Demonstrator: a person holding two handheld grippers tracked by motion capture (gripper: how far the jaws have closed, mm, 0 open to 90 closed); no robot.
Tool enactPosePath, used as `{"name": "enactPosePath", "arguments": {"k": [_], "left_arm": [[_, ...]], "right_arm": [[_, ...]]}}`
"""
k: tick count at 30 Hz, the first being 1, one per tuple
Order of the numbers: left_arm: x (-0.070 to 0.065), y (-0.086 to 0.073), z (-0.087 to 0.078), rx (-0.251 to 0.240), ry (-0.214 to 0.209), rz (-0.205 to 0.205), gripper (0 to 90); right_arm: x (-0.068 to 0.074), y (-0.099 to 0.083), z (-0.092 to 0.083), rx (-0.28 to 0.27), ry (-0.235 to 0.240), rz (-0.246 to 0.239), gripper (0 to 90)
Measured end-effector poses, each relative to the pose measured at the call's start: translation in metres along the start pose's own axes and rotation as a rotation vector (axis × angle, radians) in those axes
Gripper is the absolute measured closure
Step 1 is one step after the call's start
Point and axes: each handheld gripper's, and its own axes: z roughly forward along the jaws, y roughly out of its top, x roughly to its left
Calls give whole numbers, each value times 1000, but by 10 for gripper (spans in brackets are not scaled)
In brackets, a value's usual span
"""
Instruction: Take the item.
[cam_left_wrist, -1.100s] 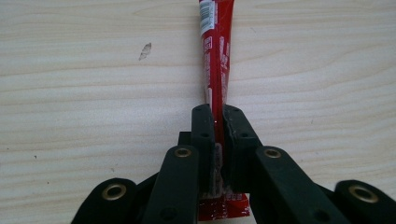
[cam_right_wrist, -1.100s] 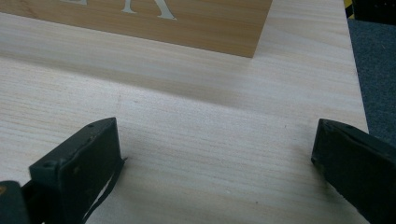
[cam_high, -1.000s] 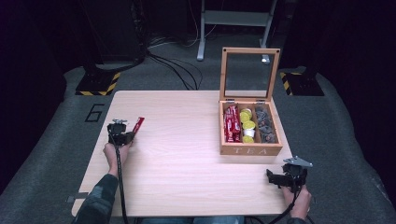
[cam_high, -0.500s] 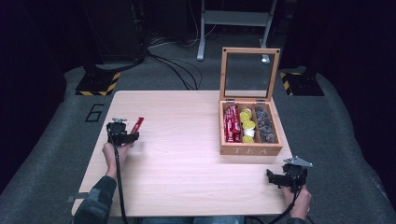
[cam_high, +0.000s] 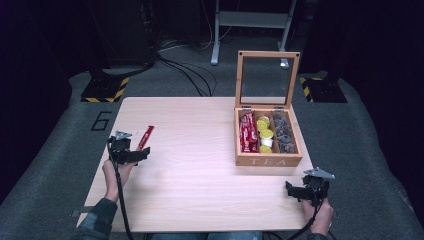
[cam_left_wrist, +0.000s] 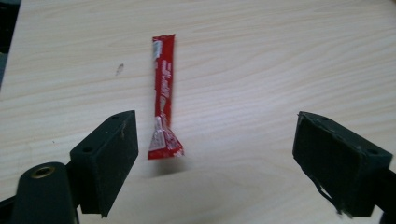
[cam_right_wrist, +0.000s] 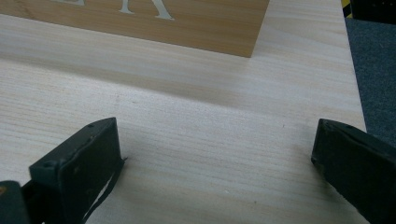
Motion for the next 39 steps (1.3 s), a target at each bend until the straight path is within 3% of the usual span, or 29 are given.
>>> {"name": "enactPosePath", "arguments": {"k": [4, 12, 17, 26, 30, 36, 39], "left_arm": [[-2, -12, -15, -15, -7, 17, 101], [3, -41, -35, -35, -15, 3, 96], [7, -60, -42, -34, 5, -2, 94], [16, -95, -41, 16, 37, -2, 82], [17, -109, -40, 40, 93, 28, 73], [20, -120, -38, 49, 107, 39, 66], [21, -121, -37, 49, 96, 21, 64]], "right_arm": [[0, 0, 0, 0, -1, 1, 7], [0, 0, 0, 0, -2, 2, 7], [0, 0, 0, 0, -2, 1, 7], [0, 0, 0, 0, -2, 2, 7], [0, 0, 0, 0, -2, 1, 7], [0, 0, 0, -1, -2, 1, 7], [0, 0, 0, -1, -1, 0, 8]]}}
